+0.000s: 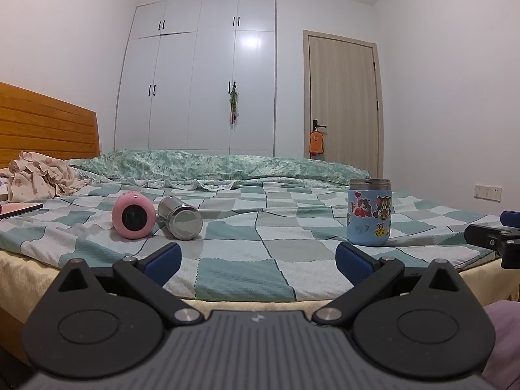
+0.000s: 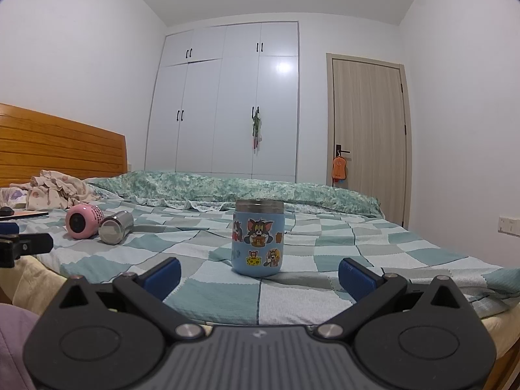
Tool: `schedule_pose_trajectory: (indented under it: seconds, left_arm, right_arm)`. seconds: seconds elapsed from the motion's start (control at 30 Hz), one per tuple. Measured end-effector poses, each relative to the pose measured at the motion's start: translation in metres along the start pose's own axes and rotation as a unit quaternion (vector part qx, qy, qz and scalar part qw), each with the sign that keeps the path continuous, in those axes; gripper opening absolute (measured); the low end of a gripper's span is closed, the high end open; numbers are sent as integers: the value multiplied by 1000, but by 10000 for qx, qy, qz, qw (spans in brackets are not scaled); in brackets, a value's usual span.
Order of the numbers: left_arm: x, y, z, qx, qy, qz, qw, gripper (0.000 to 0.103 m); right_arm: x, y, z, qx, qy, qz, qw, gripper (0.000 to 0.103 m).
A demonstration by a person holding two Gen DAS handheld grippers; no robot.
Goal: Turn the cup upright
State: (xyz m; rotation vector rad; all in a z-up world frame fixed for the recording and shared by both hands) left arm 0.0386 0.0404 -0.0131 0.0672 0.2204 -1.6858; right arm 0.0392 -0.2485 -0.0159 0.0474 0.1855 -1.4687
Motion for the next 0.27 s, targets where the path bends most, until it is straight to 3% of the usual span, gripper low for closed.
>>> schedule_pose_trajectory:
  seconds: [0.27]
  left_arm:
    - [0, -1, 0, 21, -8, 31, 10000, 103]
  right_arm:
    - [-1, -2, -1, 26, -29, 5, 10000, 103]
Point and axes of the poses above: each gripper's, at about its wrist camera, not at the fingertips, and y roughly the way its jaws point, x to its right, z to its top, the point moved 5 cm from there along y, roughly the way its jaws point, and after that the axes turned 11 degrees about y, right-handed, at the moved point
